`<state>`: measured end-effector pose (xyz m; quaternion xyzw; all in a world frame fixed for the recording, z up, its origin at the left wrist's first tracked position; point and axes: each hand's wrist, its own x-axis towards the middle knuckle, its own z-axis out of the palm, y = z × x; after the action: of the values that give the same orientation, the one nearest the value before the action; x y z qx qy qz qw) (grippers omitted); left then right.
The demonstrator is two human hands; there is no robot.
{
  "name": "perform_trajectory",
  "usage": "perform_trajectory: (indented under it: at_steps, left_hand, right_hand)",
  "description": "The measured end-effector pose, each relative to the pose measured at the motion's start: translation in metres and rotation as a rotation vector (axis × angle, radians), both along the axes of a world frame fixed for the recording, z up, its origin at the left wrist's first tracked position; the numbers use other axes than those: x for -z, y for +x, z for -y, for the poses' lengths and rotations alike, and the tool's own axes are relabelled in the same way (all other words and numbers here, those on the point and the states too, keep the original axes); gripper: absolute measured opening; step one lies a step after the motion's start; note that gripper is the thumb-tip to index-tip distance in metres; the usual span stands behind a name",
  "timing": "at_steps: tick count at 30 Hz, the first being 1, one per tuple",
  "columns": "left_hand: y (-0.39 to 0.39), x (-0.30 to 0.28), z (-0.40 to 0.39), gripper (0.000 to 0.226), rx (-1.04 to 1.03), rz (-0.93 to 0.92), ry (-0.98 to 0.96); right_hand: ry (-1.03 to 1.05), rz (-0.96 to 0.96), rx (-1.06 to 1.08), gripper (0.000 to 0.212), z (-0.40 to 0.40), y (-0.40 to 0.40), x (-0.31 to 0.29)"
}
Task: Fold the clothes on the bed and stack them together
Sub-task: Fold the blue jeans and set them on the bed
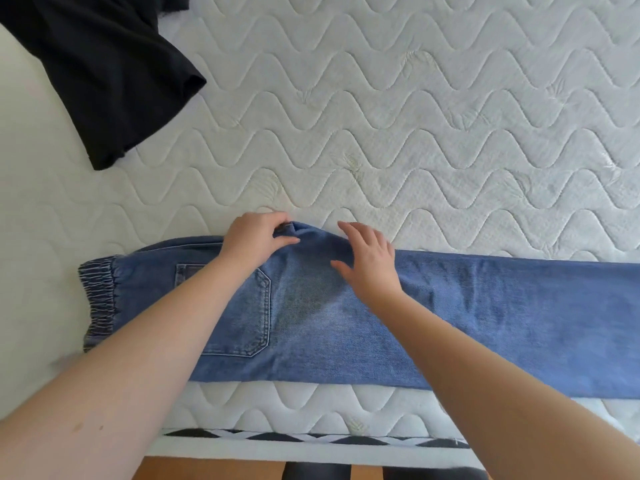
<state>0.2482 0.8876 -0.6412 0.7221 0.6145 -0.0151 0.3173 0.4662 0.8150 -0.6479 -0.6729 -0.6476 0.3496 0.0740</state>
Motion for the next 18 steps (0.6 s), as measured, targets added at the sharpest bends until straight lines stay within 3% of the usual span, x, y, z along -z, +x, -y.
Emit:
perform_trajectory:
  at_steps: [4, 7, 11, 14, 18]
  left_hand:
    - [-0.002, -0.01, 0.012, 0.025, 0.153, -0.022, 0.247]
    - [-0.003, -0.011, 0.032, 0.044, 0.23, 0.068, 0.355]
    - [-0.009, 0.0, 0.072, 0.045, 0.339, 0.01, 0.471]
    - [-0.017, 0.016, 0.104, 0.046, 0.351, -0.129, 0.442]
    - [-0.024, 0.035, 0.14, 0.061, 0.327, -0.285, 0.273]
  right_hand:
    - [0.007, -0.052, -0.142, 0.049, -0.023, -0.006, 0.005]
    - [0.21, -0.101, -0.197, 0.038, -0.022, -0.007, 0.004]
    - [0.47, -0.07, -0.278, 0.037, -0.003, -0.001, 0.009]
    - [0.469, 0.082, -0.377, 0.047, 0.02, 0.0, 0.019]
    - [0.242, 0.278, -0.546, 0.064, 0.073, -0.006, 0.025]
